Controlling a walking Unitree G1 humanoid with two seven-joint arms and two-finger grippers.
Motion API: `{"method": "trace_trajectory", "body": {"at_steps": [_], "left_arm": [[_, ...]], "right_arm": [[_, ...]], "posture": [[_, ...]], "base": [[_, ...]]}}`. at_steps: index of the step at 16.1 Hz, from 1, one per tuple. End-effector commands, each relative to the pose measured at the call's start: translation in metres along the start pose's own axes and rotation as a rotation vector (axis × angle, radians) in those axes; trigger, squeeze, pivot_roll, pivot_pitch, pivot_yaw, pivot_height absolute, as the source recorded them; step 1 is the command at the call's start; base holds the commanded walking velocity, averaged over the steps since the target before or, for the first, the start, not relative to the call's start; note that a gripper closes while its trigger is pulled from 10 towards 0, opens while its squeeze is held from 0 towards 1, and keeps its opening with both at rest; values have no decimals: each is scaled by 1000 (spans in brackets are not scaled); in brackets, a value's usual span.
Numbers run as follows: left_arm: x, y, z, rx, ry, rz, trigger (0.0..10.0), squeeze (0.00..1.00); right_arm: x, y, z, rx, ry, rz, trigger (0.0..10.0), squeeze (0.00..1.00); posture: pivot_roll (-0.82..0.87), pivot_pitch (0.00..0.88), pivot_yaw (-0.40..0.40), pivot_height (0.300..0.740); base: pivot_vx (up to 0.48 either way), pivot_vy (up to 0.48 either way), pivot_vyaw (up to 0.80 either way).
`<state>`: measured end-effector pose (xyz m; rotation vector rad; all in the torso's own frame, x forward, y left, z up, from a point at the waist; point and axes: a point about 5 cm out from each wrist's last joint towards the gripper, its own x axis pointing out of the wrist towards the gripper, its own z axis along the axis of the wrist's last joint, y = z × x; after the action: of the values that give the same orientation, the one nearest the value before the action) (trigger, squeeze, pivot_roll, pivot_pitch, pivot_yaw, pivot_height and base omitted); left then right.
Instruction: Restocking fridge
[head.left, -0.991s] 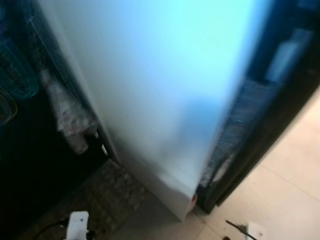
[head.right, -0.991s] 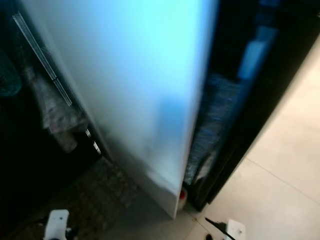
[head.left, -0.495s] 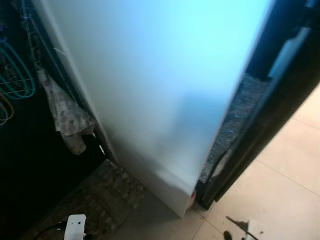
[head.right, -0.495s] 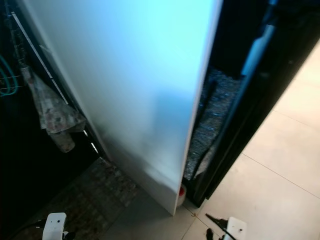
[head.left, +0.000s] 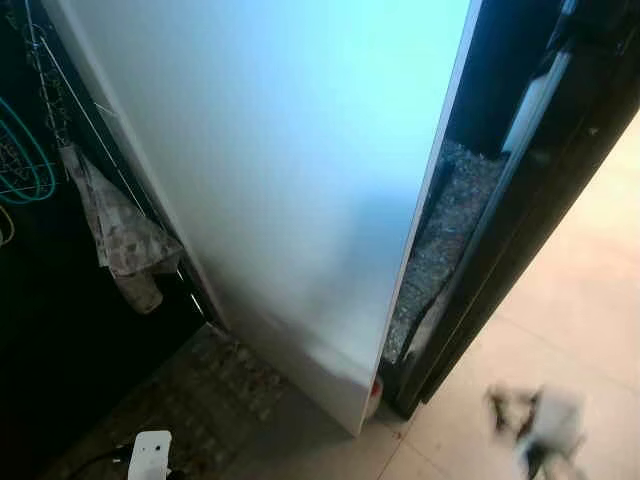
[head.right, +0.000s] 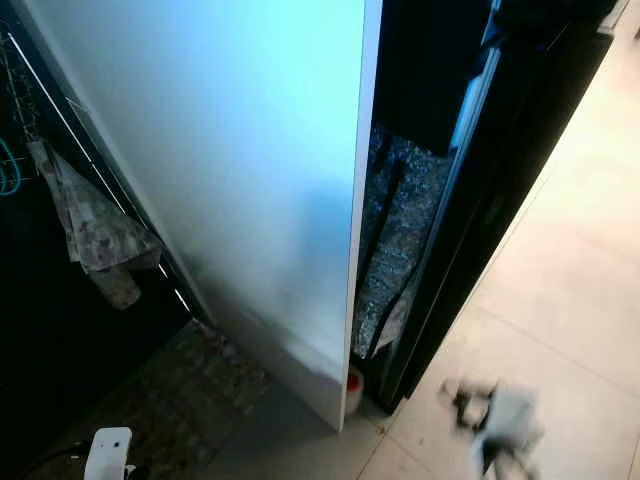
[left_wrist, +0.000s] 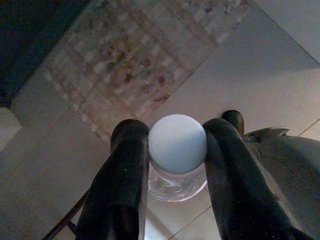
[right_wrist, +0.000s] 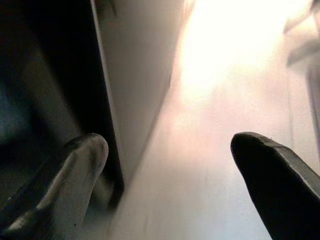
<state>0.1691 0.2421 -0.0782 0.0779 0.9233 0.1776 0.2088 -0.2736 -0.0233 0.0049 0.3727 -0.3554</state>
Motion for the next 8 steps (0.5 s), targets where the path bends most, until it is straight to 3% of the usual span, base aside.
{"method": "trace_trajectory", "body": {"at_steps": [1, 3, 4, 6, 7, 8], "left_arm": [[-2, 3, -7, -4, 22, 21, 10000, 0], [-2, 3, -7, -16, 19, 29, 10000, 0], [-2, 3, -8, -19, 17, 31, 10000, 0], [-2, 3, -9, -17, 19, 35, 10000, 0], [-2, 3, -9, -25, 19, 42, 10000, 0], [-2, 3, -8, -37, 15, 49, 10000, 0]], "right_arm": [[-2, 7, 0, -19, -14, 6, 10000, 0], [2, 12, 12, 27, -75, -5, 10000, 0], [1, 20, 21, -5, -137, 32, 10000, 0], [-8, 52, 38, -50, -229, 123, 10000, 0], [-10, 65, 39, -19, -200, 150, 10000, 0], [-15, 85, 53, -2, -238, 199, 10000, 0]], "posture": [[92, 5, 52, 740], [99, 0, 48, 740], [99, 0, 42, 740], [99, 0, 33, 740], [103, 0, 31, 740], [104, 11, 29, 740]], "base": [[0, 0, 0], [0, 0, 0], [0, 0, 0], [0, 0, 0], [0, 0, 0], [0, 0, 0]]}}
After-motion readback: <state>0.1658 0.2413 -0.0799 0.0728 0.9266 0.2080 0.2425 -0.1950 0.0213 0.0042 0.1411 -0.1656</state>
